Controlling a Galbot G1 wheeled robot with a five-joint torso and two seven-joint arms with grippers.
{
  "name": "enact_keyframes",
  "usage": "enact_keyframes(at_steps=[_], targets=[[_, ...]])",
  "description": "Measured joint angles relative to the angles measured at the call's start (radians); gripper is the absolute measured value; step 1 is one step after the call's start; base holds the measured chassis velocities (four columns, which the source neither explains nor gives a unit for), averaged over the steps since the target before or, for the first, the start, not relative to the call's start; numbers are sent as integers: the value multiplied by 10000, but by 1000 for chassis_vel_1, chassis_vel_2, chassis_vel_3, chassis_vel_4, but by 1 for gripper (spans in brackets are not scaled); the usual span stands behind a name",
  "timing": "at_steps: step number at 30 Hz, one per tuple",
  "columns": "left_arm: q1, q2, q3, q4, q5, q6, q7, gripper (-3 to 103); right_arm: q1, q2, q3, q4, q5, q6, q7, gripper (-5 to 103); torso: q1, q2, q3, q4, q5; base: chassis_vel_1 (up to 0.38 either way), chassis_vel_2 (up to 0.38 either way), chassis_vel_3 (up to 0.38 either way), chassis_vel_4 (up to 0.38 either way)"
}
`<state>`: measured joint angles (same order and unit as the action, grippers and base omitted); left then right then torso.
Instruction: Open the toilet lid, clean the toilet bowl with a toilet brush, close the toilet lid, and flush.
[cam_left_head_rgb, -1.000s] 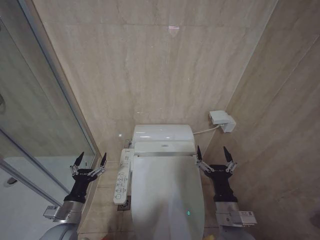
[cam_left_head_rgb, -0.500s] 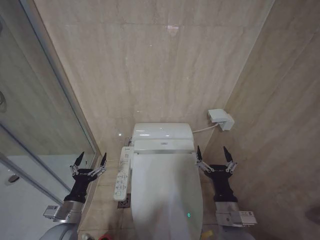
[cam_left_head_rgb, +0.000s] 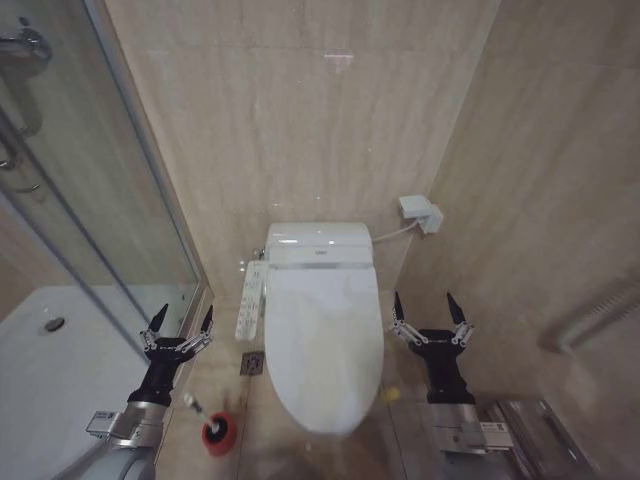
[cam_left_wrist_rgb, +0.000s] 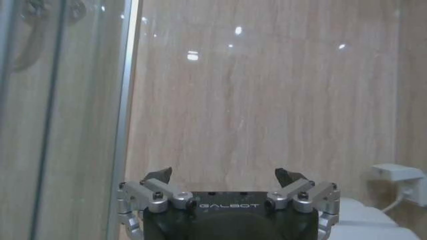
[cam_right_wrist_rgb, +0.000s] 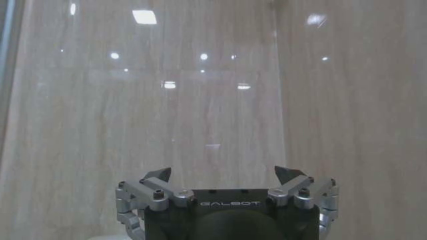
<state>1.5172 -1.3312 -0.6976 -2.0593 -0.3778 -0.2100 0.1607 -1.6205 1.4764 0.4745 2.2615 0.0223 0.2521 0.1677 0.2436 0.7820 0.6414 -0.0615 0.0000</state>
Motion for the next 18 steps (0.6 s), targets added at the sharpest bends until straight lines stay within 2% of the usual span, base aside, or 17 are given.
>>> enact_keyframes(at_steps=[3, 5, 9, 13, 18], targets=[[2, -1, 1, 0, 0, 0, 0, 100, 0, -1, 2, -1, 0, -1, 1, 100, 1, -1, 2, 5, 7, 361, -352, -349, 340], [4, -2, 5, 0, 0, 1, 1, 100, -2, -1, 3, 0, 0, 0, 1, 100, -3, 0, 0, 2, -4, 334, -295, -324, 318], [5, -2, 3, 0, 0, -1, 1, 100, -8, -1, 3, 0, -1, 0, 1, 100, -10, 5, -1, 3, 2, 180, -197, -190, 229], [2, -2, 3, -1, 0, 0, 1, 100, -4, -1, 3, 0, 0, 0, 1, 100, 0, 2, 2, 3, 0, 53, -27, -47, 43], [-5, -2, 4, 0, 0, 0, 1, 100, 2, -1, 3, 0, 0, 0, 1, 100, 13, -4, 6, 0, 0, -80, 73, 78, -73]])
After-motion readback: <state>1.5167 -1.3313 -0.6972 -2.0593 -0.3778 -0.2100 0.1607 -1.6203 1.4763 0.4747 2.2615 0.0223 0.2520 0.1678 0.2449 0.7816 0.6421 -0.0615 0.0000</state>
